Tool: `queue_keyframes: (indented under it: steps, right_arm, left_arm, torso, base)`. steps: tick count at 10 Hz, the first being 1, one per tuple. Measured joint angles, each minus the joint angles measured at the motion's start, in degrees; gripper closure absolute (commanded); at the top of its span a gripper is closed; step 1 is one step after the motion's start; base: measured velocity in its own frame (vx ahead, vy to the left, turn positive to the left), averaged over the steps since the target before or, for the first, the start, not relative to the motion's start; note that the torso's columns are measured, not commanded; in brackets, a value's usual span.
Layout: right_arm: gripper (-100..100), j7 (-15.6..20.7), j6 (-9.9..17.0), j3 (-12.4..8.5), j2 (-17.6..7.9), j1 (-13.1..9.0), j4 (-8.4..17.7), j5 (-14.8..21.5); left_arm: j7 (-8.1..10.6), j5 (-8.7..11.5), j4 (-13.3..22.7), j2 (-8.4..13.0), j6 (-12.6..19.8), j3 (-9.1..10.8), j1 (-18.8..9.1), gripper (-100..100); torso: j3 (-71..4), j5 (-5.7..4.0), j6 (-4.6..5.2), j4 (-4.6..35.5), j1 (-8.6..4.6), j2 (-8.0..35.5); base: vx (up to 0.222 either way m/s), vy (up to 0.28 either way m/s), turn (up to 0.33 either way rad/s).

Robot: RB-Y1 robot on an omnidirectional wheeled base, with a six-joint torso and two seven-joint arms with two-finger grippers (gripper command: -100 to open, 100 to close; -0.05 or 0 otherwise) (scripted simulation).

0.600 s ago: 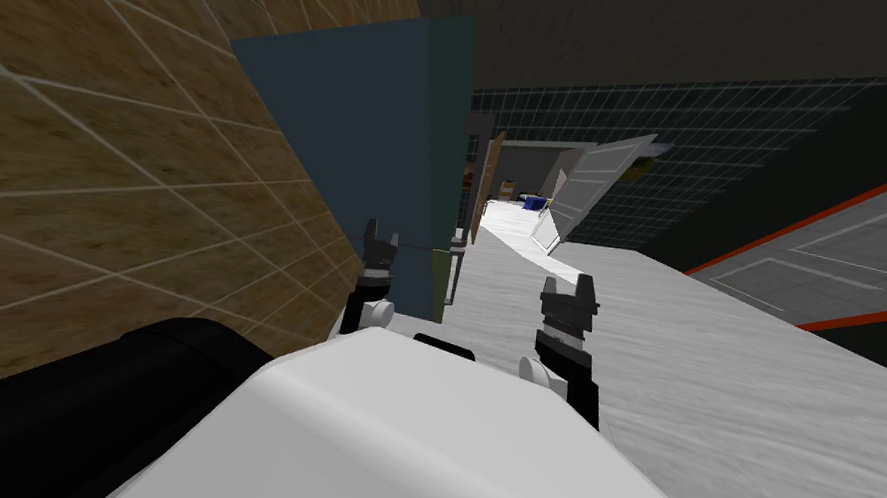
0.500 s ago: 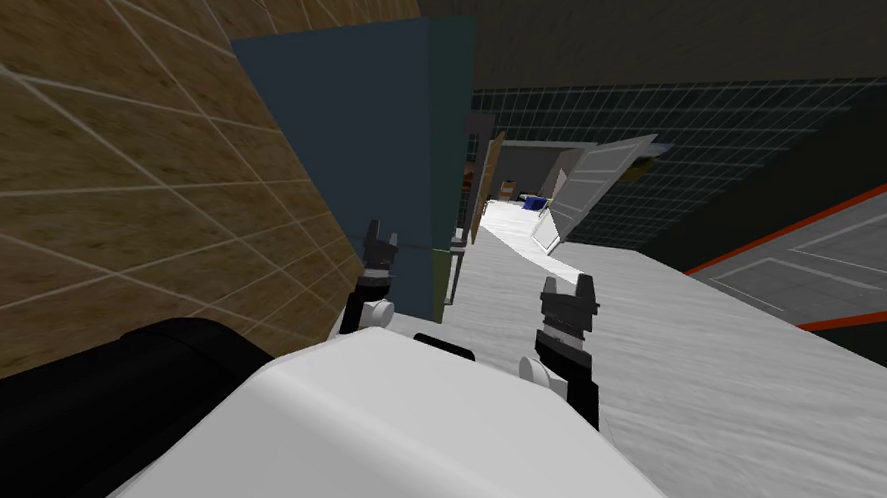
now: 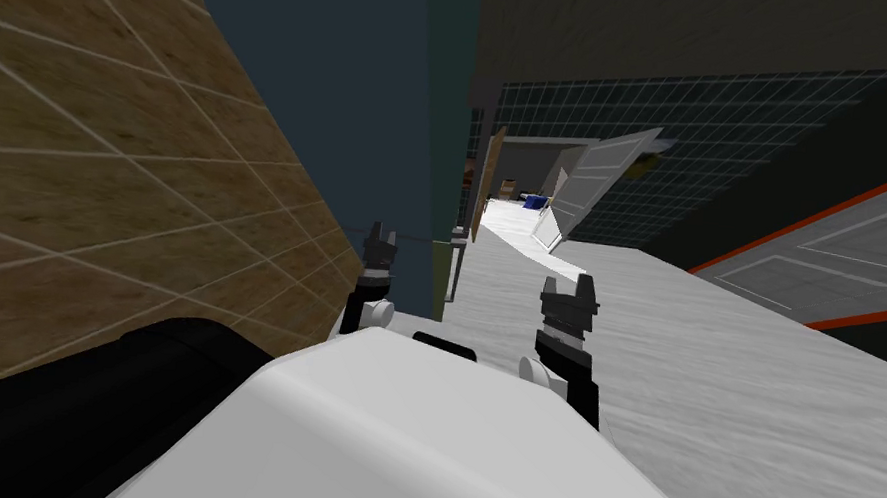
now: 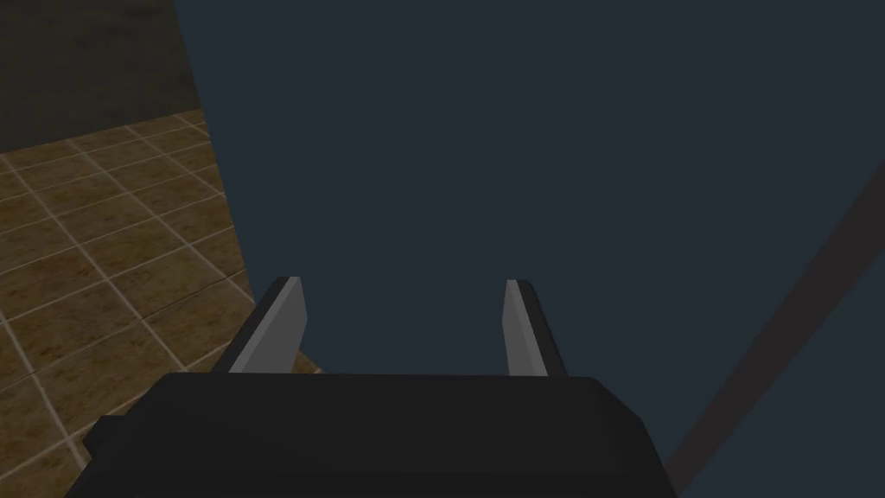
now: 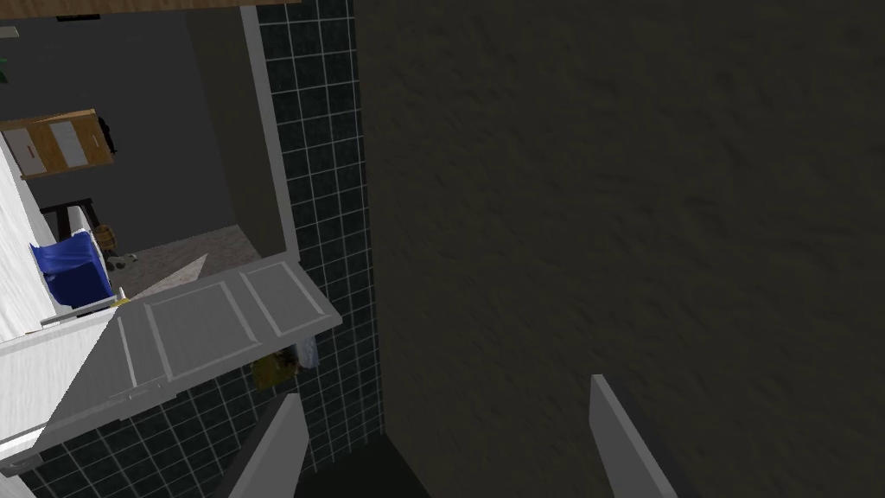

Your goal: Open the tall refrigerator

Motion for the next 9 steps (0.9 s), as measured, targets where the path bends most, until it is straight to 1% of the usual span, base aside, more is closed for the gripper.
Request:
queue_keyframes:
  steps: [3, 4, 5, 6, 9]
  right_arm:
    - [0, 0.0, 0.0, 0.0, 0.0, 0.0, 0.0, 0.0]
    - [0, 0.0, 0.0, 0.0, 0.0, 0.0, 0.0, 0.0]
    - [0, 0.0, 0.0, 0.0, 0.0, 0.01, 0.02, 0.0]
    - [0, 0.0, 0.01, 0.0, 0.0, 0.01, 0.03, 0.0]
    - [0, 0.0, 0.01, 0.01, 0.01, 0.01, 0.03, 0.0]
  left_arm:
    - [0.0, 0.0, 0.0, 0.0, 0.0, 0.0, 0.0, 0]
    - [0.0, 0.0, 0.0, 0.0, 0.0, 0.0, 0.0, -100]
    - [-0.02, 0.03, 0.04, 1.49, 0.3, 0.0, -0.21, -100]
    - [-0.11, 0.02, -0.29, 3.13, 1.03, -0.14, -0.37, -100]
    - [0.0, 0.53, -0.8, 8.17, 4.31, 0.34, -1.81, -100]
  torso:
    - [-25.37, 0.0, 0.0, 12.69, 0.0, 12.7]
    - [-33.83, 0.0, 0.0, 16.92, 0.0, 16.93]
    - [-37.78, 0.0, 0.0, 18.8, -0.01, 18.84]
    - [-38.91, -0.01, 0.0, 19.36, -0.05, 19.37]
    - [-39.22, -0.01, 0.0, 19.59, -0.05, 19.57]
  base:
    - [0.0, 0.0, 0.0]
    - [0.013, -0.011, 0.031]
    - [0.013, -0.026, 0.039]
    - [0.025, -0.037, 0.048]
    - [0.031, -0.055, 0.065]
